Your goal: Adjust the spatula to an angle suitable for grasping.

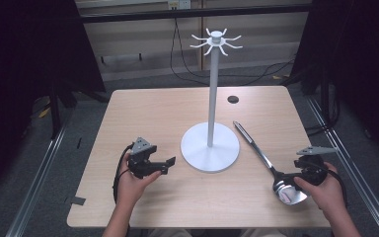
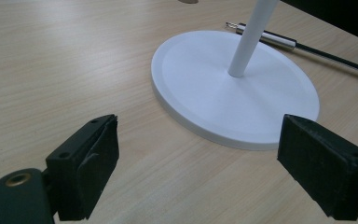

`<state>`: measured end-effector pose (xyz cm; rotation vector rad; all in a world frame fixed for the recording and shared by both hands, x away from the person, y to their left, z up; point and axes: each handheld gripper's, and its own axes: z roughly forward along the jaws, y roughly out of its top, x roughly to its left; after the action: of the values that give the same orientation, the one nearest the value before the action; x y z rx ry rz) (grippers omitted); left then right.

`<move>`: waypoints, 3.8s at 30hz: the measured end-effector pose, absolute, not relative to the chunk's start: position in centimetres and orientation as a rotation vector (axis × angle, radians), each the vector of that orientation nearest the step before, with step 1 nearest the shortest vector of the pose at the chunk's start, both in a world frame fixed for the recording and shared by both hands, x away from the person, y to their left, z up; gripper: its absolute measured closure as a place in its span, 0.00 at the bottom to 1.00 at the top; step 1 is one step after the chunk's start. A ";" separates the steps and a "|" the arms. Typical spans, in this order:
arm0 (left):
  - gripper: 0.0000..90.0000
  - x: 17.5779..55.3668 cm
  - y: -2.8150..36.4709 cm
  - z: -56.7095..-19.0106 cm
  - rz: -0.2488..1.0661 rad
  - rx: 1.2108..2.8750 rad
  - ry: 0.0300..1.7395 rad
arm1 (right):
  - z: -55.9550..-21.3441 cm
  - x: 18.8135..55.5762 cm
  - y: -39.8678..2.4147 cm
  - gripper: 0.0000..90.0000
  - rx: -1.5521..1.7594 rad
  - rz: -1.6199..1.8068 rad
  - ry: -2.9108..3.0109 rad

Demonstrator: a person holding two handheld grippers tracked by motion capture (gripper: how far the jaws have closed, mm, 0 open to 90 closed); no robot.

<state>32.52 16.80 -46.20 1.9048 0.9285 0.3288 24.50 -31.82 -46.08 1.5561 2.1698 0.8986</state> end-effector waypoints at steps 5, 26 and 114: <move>0.14 32.6 16.9 -46.2 0.334 1.910 0.926 | -45.7 24.9 -31.1 0.13 1.545 0.881 2.196; 0.15 32.6 17.1 -46.3 0.319 1.884 0.934 | -45.2 29.5 -28.0 0.15 1.484 0.655 2.412; 0.15 32.6 16.4 -46.7 0.334 1.929 0.899 | -45.4 32.1 -29.4 0.85 1.701 0.726 2.382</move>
<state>32.61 16.41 -46.66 1.9291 0.8995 0.3339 32.11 -29.36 -45.44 1.7012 2.3820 0.7265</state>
